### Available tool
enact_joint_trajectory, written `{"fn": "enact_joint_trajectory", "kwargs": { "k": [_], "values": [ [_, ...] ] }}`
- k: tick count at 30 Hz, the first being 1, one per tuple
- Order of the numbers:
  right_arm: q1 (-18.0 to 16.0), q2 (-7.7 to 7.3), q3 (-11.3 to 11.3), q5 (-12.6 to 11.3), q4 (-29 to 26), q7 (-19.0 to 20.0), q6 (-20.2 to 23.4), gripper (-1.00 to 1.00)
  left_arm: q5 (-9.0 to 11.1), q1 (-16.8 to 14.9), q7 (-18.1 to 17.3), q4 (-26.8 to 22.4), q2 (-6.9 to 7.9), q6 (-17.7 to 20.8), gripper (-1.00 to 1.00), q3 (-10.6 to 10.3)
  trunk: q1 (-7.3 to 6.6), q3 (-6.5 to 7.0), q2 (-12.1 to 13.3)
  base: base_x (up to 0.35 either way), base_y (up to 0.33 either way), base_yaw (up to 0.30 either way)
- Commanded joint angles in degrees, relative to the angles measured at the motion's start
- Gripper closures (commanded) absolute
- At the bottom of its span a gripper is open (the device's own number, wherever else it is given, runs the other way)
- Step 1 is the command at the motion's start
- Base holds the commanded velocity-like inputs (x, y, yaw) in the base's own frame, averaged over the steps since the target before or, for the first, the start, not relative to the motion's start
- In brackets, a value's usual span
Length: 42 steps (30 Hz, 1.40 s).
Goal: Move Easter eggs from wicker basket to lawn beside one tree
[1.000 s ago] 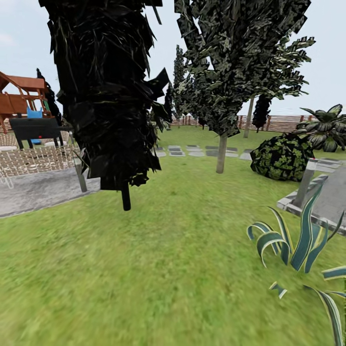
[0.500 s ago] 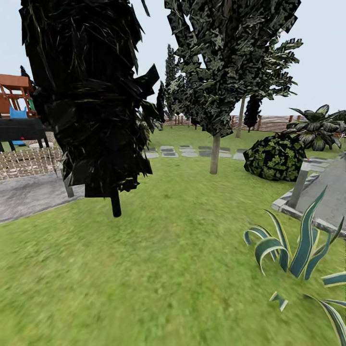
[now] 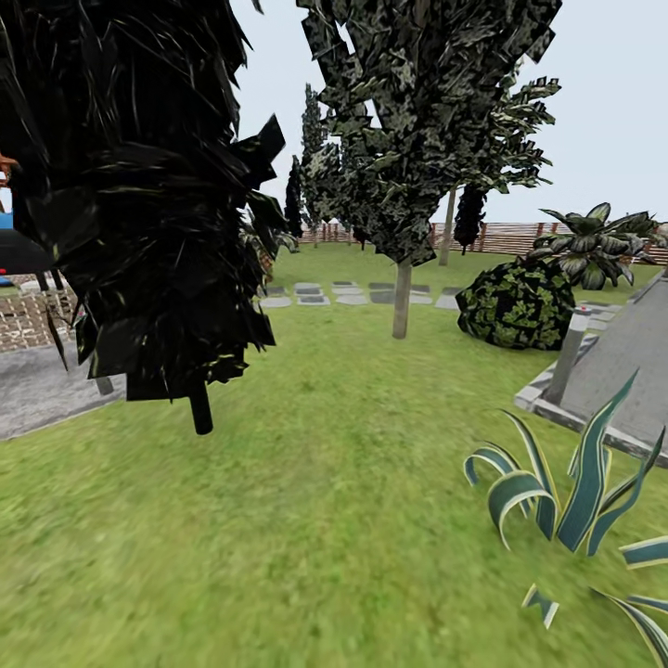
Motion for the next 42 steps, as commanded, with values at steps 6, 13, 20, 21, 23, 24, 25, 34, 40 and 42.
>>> {"fn": "enact_joint_trajectory", "kwargs": {
  "k": [6,13,20,21,23,24,25,34,40,42],
  "values": [
    [-0.07,-0.01,0.04,-0.14,0.09,0.05,0.09,-1.0,0.01,0.01,-0.19,-0.05,0.01,0.01,-1.0,0.02,0.04,-0.04,-0.02,0.338,0.0,0.0],
    [-0.07,-0.01,0.04,-0.14,0.09,0.04,0.11,-1.0,0.01,0.01,-0.19,-0.05,0.01,0.01,-1.0,0.02,0.04,-0.04,-0.02,0.338,0.0,0.0],
    [-0.07,-0.01,0.04,-0.14,0.09,0.04,0.11,-1.0,0.01,0.01,-0.19,-0.05,0.01,0.01,-1.0,0.02,0.04,-0.04,-0.02,0.338,0.0,0.0],
    [-0.07,-0.01,0.04,-0.14,0.09,0.04,0.11,-1.0,0.01,0.01,-0.19,-0.05,0.01,0.01,-1.0,0.02,0.04,-0.04,-0.02,0.338,0.0,0.0],
    [-0.07,-0.01,0.04,-0.14,0.09,0.04,0.11,-1.0,0.01,0.01,-0.19,-0.05,0.01,0.01,-1.0,0.02,0.04,-0.04,-0.02,0.338,0.0,0.0],
    [-0.07,-0.01,0.04,-0.14,0.09,0.04,0.12,-1.0,0.01,0.01,-0.19,-0.05,0.01,0.01,-1.0,0.02,0.04,-0.04,-0.02,0.338,0.0,0.0],
    [-0.07,-0.01,0.04,-0.14,0.09,0.04,0.13,-1.0,0.01,0.01,-0.19,-0.05,0.01,0.01,-1.0,0.02,0.04,-0.04,-0.02,0.338,0.0,0.0],
    [-0.07,-0.01,0.04,-0.13,0.09,0.04,0.14,-1.0,0.01,0.01,-0.19,-0.05,0.01,0.01,-1.0,0.02,0.04,-0.04,-0.02,0.338,0.0,0.0],
    [-0.07,-0.01,0.09,-0.06,0.09,0.04,0.14,-1.0,0.01,0.01,-0.19,-0.05,0.01,0.01,-1.0,0.02,0.04,-0.04,-0.02,0.338,0.0,-0.042],
    [-0.07,-0.01,0.09,-0.06,0.09,0.04,0.12,-1.0,0.01,0.01,-0.19,-0.05,0.01,0.01,-1.0,0.02,0.04,-0.05,-0.02,0.338,0.0,-0.17]
  ]
}}
